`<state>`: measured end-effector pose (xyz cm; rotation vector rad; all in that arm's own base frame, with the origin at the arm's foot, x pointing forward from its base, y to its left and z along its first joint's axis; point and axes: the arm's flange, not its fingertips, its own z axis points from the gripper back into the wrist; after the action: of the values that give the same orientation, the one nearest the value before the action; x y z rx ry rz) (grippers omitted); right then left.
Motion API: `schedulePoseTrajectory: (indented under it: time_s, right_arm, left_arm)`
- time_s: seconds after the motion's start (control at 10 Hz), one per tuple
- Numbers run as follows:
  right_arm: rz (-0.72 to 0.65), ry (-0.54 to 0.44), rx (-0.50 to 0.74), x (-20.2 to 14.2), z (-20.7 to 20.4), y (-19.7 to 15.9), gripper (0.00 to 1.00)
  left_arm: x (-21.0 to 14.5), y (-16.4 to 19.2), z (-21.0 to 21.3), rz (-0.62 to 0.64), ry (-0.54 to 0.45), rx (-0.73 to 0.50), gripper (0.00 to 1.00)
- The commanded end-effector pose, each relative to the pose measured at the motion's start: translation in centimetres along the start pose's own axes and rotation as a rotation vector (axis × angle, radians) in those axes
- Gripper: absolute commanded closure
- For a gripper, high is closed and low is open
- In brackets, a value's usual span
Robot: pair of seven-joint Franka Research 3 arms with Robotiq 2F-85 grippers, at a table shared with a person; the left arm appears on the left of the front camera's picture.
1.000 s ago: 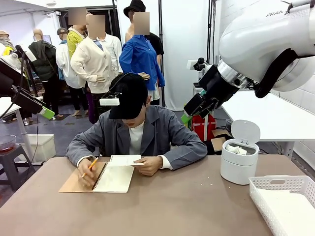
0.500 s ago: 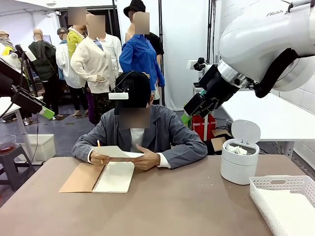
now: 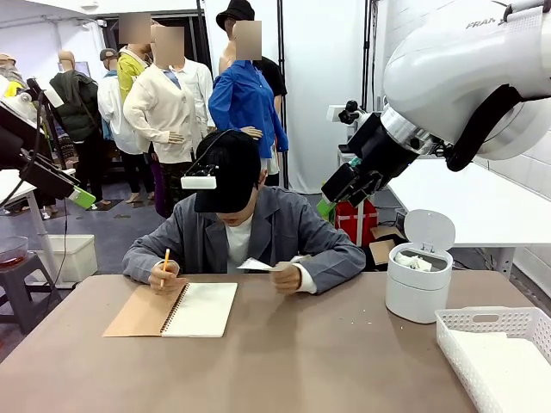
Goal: Sort the paper based on its condition.
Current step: If a person hands you a paper, place it in the Organizing basket , and if it's crumpled, put it in the Trash can.
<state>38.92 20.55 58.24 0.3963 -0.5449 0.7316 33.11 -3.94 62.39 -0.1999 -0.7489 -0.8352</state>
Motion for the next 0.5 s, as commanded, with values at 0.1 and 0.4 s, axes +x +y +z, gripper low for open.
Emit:
schedulePoseTrajectory:
  time_s: [0.1,0.4]
  right_arm:
    - [-0.006,-0.002,0.004,0.02,-0.02,0.09,0.0]
    - [-0.006,-0.002,0.004,0.02,-0.02,0.09,0.0]
  left_arm:
    - [0.02,0.11,-0.02,0.001,-0.003,0.005,0.0]
    - [0.02,0.11,-0.02,0.001,-0.003,0.005,0.0]
